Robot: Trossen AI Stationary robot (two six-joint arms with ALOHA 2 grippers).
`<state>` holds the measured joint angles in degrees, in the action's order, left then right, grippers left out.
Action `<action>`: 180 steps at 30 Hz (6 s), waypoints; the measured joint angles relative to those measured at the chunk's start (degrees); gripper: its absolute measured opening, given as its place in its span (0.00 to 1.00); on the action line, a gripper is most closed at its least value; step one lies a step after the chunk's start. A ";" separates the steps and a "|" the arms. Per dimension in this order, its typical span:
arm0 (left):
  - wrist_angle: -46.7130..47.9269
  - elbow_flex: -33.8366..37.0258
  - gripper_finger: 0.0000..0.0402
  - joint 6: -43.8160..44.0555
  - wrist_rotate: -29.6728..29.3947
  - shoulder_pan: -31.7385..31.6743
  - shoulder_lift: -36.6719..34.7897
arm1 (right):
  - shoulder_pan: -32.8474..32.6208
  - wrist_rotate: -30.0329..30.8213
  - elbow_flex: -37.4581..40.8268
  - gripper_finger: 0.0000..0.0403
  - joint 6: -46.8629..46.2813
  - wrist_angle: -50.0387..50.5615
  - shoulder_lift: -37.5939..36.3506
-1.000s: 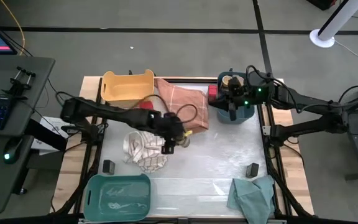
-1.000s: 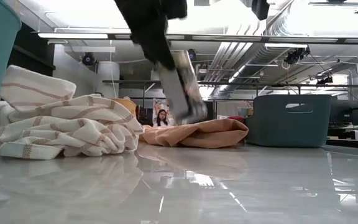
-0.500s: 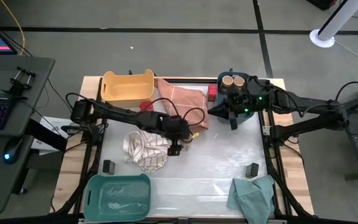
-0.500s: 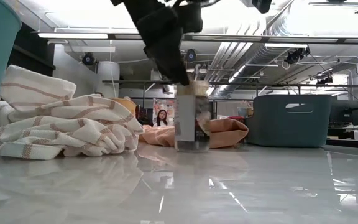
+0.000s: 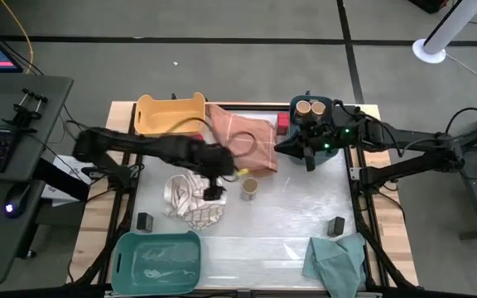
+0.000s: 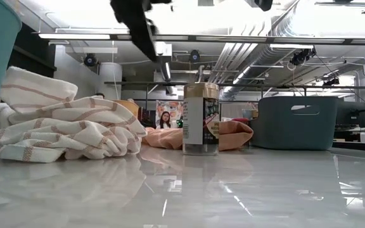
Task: Sort spices by type
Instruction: Put the gold seasoning bottle into the blue bin, then put the right red seasoning can into the yellow bin
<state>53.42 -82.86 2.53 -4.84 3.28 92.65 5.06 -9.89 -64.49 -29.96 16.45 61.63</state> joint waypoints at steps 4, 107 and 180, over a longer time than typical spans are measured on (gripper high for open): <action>-6.53 9.19 0.94 10.13 -4.25 -0.28 -13.38 | -1.32 -0.28 0.00 0.24 -0.05 -0.62 3.13; -64.07 59.97 0.94 28.91 -21.29 4.23 -56.97 | 34.71 25.48 4.00 0.67 0.21 31.90 20.98; -63.55 59.96 0.94 29.33 -18.35 4.23 -57.84 | 22.29 28.51 -18.05 0.00 0.54 30.87 46.26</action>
<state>-10.13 -22.90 31.86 -23.20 7.51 34.81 27.35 18.62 -82.54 -29.43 47.32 107.90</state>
